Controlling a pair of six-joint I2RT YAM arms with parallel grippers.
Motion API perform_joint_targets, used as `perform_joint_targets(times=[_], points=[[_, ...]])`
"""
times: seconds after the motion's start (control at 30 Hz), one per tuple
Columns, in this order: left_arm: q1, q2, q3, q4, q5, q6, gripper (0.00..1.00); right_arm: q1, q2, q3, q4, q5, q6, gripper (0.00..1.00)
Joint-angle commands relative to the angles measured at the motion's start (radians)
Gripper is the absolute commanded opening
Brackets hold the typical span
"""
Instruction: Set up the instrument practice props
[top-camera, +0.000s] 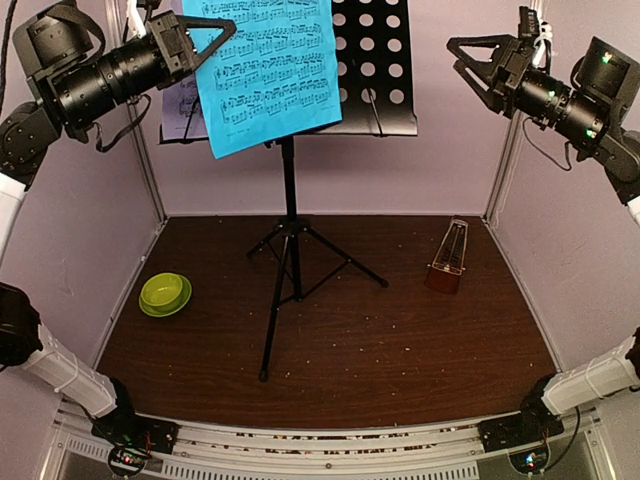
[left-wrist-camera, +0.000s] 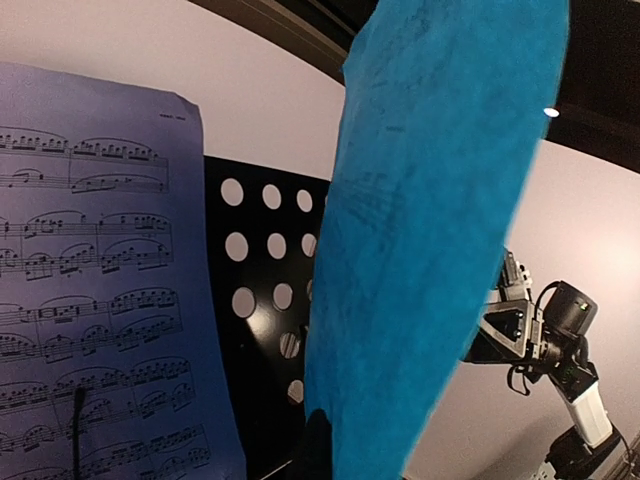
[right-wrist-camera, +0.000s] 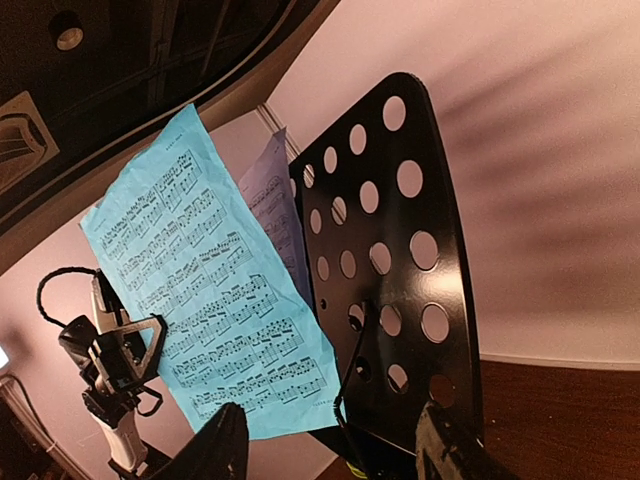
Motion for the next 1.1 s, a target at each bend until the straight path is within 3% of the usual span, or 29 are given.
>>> perform_joint_targets(times=[0.0,0.37,1.07], points=[[0.057,0.018,0.078,-0.140,0.027,0.002,0.00,0.014,0.066,0.089,-0.128,0.062,-0.069,0.57],[0.087,0.060,0.111,-0.112,0.074,0.075,0.00,0.110,0.314,0.489,-0.406,0.134,-0.130,0.50],[0.087,0.092,0.156,-0.039,0.033,0.231,0.00,0.209,0.445,0.570,-0.408,0.191,-0.074,0.43]])
